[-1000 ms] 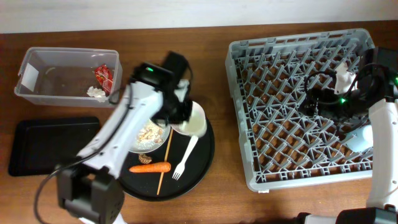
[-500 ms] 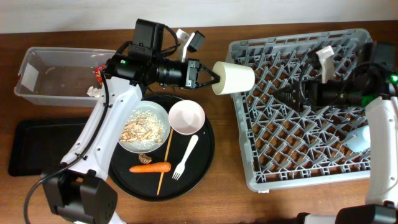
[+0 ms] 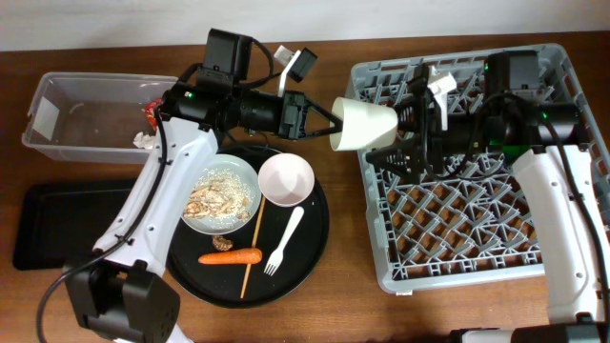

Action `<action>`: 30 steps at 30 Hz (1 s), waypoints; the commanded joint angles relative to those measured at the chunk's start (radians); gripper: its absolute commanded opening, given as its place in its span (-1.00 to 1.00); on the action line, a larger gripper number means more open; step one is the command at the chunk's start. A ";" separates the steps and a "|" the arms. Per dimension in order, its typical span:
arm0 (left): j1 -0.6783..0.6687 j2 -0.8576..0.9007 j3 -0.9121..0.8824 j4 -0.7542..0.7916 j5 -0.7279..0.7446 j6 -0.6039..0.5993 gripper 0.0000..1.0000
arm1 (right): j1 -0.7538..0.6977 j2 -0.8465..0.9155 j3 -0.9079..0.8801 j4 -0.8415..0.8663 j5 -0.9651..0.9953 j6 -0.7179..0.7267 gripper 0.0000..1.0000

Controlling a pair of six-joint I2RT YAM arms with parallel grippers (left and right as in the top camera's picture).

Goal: Sort waste into correct bins and load items into the dishwasher rack
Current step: 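Hand the white paper cup from the left gripper to the right gripper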

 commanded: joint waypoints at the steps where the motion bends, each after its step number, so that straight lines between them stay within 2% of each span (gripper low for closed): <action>1: 0.001 -0.009 0.010 0.002 0.060 0.013 -0.99 | 0.012 0.006 0.008 0.025 -0.080 -0.015 1.00; 7: 0.002 -0.009 0.010 0.002 0.061 0.013 -0.99 | 0.012 0.006 0.008 0.053 -0.141 -0.042 0.82; 10: 0.002 -0.009 0.010 0.002 0.060 0.013 -0.99 | 0.012 0.006 0.008 0.049 -0.151 -0.053 0.57; 13: 0.002 -0.009 0.010 0.003 0.060 0.013 -0.99 | 0.012 0.006 0.008 0.043 -0.151 -0.053 0.50; 16: 0.002 -0.009 0.010 0.003 0.060 0.013 -0.99 | 0.012 0.006 0.008 0.043 -0.151 -0.052 0.21; 21: 0.002 -0.009 0.010 0.003 0.060 0.013 -0.98 | 0.012 0.006 0.008 0.043 -0.151 -0.052 0.21; 24: 0.002 -0.009 0.010 0.003 0.051 0.013 -0.81 | 0.012 0.006 0.008 0.043 -0.151 -0.052 0.15; 25: 0.002 -0.009 0.010 0.002 0.041 0.013 -0.67 | 0.012 0.006 0.008 0.043 -0.150 -0.051 0.09; 28: 0.002 -0.009 0.010 -0.033 -0.059 0.014 -0.04 | 0.011 0.005 0.008 0.044 -0.076 0.018 0.06; 30: 0.002 -0.009 0.010 -0.084 -0.186 0.014 0.11 | 0.011 0.005 0.008 0.044 0.042 0.093 0.05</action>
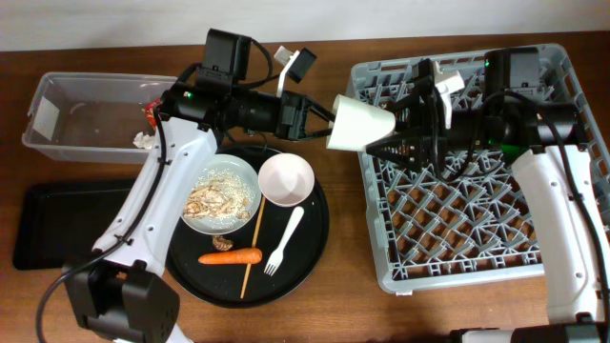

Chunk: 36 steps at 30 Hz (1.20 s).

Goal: Sort waste into correct bins and load items into the dishwasher rack
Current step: 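Hand the white paper cup from the left gripper to the right gripper, then place the white cup upside down in the rack with the right gripper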

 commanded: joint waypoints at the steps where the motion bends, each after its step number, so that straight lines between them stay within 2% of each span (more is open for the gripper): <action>1: -0.002 -0.009 0.009 -0.093 -0.311 0.012 0.15 | 0.009 0.004 0.008 -0.001 0.222 0.166 0.04; 6: -0.001 -0.010 0.009 -0.259 -0.737 0.009 0.33 | -0.021 -0.006 0.032 -0.032 0.567 0.355 0.01; 9: -0.001 -0.010 0.009 -0.335 -0.949 -0.010 0.36 | -0.085 -0.006 0.090 -0.107 0.751 0.441 0.01; 13: -0.001 -0.011 0.009 -0.399 -1.114 -0.015 0.36 | -0.207 -0.004 0.183 -0.193 0.957 0.526 0.02; 24: -0.002 -0.021 0.009 -0.402 -1.141 -0.015 0.36 | -0.498 0.095 0.233 -0.237 1.221 0.694 -0.03; 29: -0.002 -0.021 0.009 -0.404 -1.141 -0.016 0.36 | -0.575 0.218 0.262 -0.237 1.264 0.744 -0.03; 36: -0.002 -0.021 0.009 -0.407 -1.141 -0.015 0.36 | -0.595 0.341 0.262 -0.237 1.324 0.767 -0.02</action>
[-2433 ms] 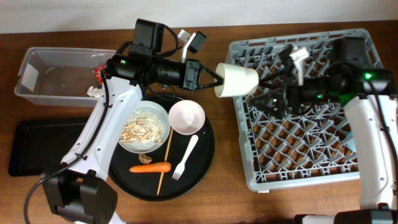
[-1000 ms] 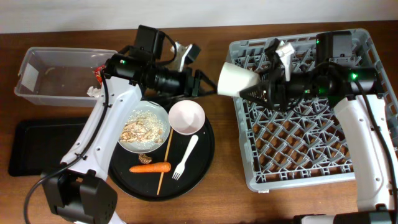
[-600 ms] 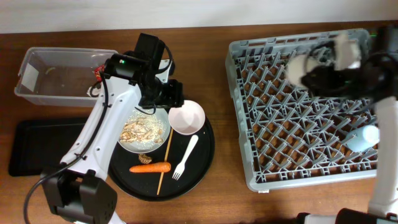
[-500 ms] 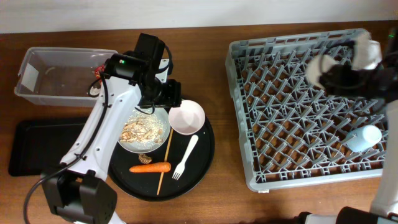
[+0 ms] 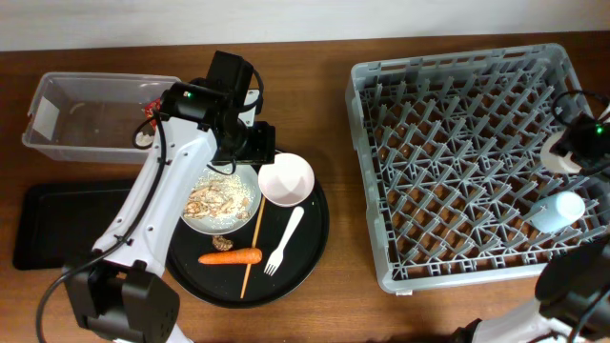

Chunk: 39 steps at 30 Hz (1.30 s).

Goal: Sort waste into correct bins and load items into the dishwasher rack
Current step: 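Place the white cup upside down in the rack with the right gripper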

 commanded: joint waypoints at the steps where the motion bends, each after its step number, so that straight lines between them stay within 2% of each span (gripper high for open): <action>1: -0.001 -0.021 0.008 -0.005 -0.014 -0.005 0.36 | -0.005 0.049 0.025 0.000 0.046 0.026 -0.02; 4: -0.001 -0.021 0.008 -0.005 -0.014 -0.005 0.36 | -0.005 0.069 0.025 0.018 0.053 0.026 0.00; 6: -0.001 -0.021 0.008 -0.005 -0.014 -0.005 0.36 | -0.005 0.073 0.025 0.035 0.052 0.026 0.19; 7: -0.001 -0.021 0.008 -0.005 -0.014 -0.005 0.36 | -0.004 0.074 0.025 0.048 0.040 0.026 0.54; 8: -0.001 -0.021 0.008 -0.005 -0.014 -0.005 0.36 | -0.004 0.074 0.025 0.058 0.019 0.026 0.97; 20: -0.001 -0.021 0.008 -0.010 -0.014 -0.005 0.36 | -0.003 0.074 0.025 0.055 -0.124 0.026 0.97; 27: -0.001 -0.021 0.008 -0.024 -0.015 -0.005 0.42 | 0.022 0.040 0.025 -0.037 -0.202 -0.005 0.97; 30: -0.001 -0.021 0.008 -0.024 -0.015 -0.005 0.45 | 0.080 -0.010 0.025 -0.056 -0.245 -0.035 0.97; 33: -0.001 -0.021 0.008 -0.027 -0.040 -0.006 0.45 | 0.198 -0.065 0.025 -0.077 -0.287 -0.091 0.98; 39: 0.051 -0.024 0.008 -0.100 -0.146 -0.034 0.47 | 0.538 -0.092 0.025 -0.082 -0.280 -0.140 0.98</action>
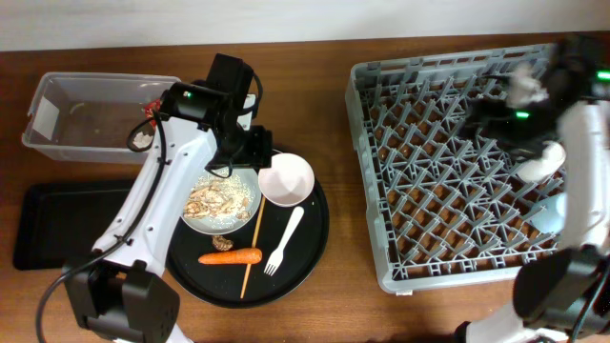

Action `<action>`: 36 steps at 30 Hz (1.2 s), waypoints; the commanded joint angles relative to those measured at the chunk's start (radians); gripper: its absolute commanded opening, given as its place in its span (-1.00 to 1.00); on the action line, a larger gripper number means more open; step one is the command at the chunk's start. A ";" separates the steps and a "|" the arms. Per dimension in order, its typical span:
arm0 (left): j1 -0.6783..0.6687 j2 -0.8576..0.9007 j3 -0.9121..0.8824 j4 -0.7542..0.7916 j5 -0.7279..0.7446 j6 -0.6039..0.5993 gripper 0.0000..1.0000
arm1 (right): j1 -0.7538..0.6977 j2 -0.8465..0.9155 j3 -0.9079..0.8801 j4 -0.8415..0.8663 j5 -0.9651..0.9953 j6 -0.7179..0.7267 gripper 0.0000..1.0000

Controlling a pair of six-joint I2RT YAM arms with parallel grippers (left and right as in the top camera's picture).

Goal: Sort waste into correct bins and load items into the dishwasher rack
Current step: 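Place the white cup upside down in the rack with the right gripper, then grasp the pink bowl with the right gripper and lift it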

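Note:
The grey dishwasher rack point(381, 276) fills the right of the table. My right arm reaches over its far right part, blurred, with the gripper point(481, 112) dark and unclear. A white cup-like shape point(536, 164) shows beside that arm over the rack; whether it is held cannot be told. My left gripper point(252, 152) points down at the far rim of the black round tray point(310, 257). It hangs between the bowl of food scraps point(219, 198) and the small empty white bowl point(286, 178). A carrot point(231, 256), a white fork point(284, 242) and a chopstick point(252, 248) lie on the tray.
A clear plastic bin point(48, 119) with some scraps of waste stands at the far left. In front of it lies a flat black rectangular tray point(57, 224). A pale rounded shape point(545, 217) sits by the right arm at the rack's right side.
My right arm was at the rack's right edge and now reaches in over its far right part, blurred. The left gripper has barely shifted over the round tray.
Both grippers met on a white cup in mid-air between the tray and the rack, and still did a second later. Then the cup was gone from there, the left gripper back over the tray, the right arm at the rack's right edge. Now it reaches over the rack.

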 commanded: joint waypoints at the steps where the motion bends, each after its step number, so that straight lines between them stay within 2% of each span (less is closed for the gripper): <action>1: 0.077 -0.027 0.008 -0.055 -0.082 -0.027 0.47 | 0.195 -0.014 0.017 0.018 -0.003 -0.041 0.98; 5: 0.216 -0.046 0.008 -0.094 -0.085 -0.029 0.48 | 0.380 0.004 0.016 0.100 0.024 -0.033 0.99; 8: 0.336 -0.058 0.008 -0.127 -0.080 -0.029 0.50 | 0.494 0.032 0.012 0.167 0.085 0.026 0.99; 11: 0.462 -0.059 0.008 -0.163 -0.049 -0.029 0.57 | 0.587 0.086 0.011 0.214 0.085 0.059 0.99; 15: 0.559 -0.059 0.008 -0.180 -0.005 -0.029 0.58 | 0.668 0.180 0.011 0.246 0.143 0.117 0.97; 20: 0.585 -0.059 0.008 -0.186 -0.002 -0.029 0.58 | 0.700 0.296 0.011 0.268 0.206 0.222 0.82; 23: 0.585 -0.059 0.008 -0.185 -0.002 -0.029 0.58 | 0.702 0.354 0.011 0.282 0.206 0.243 0.66; 32: 0.585 -0.059 0.008 -0.178 -0.002 -0.029 0.58 | 0.704 0.467 0.011 0.309 0.155 0.279 0.43; 36: 0.585 -0.059 0.008 -0.178 -0.002 -0.029 0.58 | 0.710 0.480 0.011 0.327 0.152 0.282 0.10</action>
